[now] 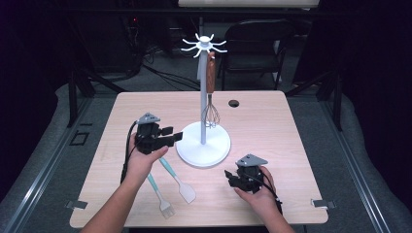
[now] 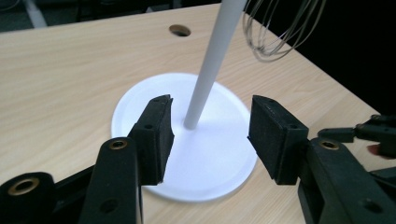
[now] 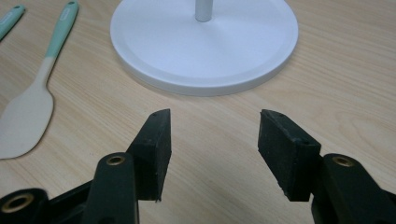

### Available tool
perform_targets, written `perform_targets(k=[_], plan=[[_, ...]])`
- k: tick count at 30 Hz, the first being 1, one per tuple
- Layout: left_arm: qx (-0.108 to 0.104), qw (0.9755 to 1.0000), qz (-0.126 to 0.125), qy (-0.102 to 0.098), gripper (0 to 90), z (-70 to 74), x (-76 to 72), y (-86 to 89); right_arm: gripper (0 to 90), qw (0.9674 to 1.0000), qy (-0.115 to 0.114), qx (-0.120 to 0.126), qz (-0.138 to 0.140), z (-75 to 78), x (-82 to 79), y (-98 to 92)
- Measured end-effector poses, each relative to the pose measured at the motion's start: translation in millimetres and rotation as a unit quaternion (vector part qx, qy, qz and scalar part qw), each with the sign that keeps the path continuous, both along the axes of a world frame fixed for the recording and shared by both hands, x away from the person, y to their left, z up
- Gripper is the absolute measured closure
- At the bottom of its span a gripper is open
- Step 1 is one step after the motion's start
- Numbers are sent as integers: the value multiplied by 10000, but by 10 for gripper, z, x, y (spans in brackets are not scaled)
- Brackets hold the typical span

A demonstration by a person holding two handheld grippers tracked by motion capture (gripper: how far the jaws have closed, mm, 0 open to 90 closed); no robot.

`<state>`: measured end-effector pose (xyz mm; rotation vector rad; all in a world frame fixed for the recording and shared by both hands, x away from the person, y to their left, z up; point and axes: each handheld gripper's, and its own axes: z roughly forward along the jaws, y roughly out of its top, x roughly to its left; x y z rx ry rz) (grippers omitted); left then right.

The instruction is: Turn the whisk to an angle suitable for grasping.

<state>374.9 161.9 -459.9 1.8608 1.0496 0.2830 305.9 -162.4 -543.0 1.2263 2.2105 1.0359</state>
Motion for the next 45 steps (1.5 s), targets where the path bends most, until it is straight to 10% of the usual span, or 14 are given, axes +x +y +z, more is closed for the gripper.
perform_targets(k=[21, 45], plan=[[330, 9991, 192, 167, 540, -464, -189, 350, 516, 9990, 329, -104, 285, -27, 84, -10], [258, 9990, 289, 228, 559, -487, -179, 416, 847, 9966, 554, 60, 604, 516, 507, -33]])
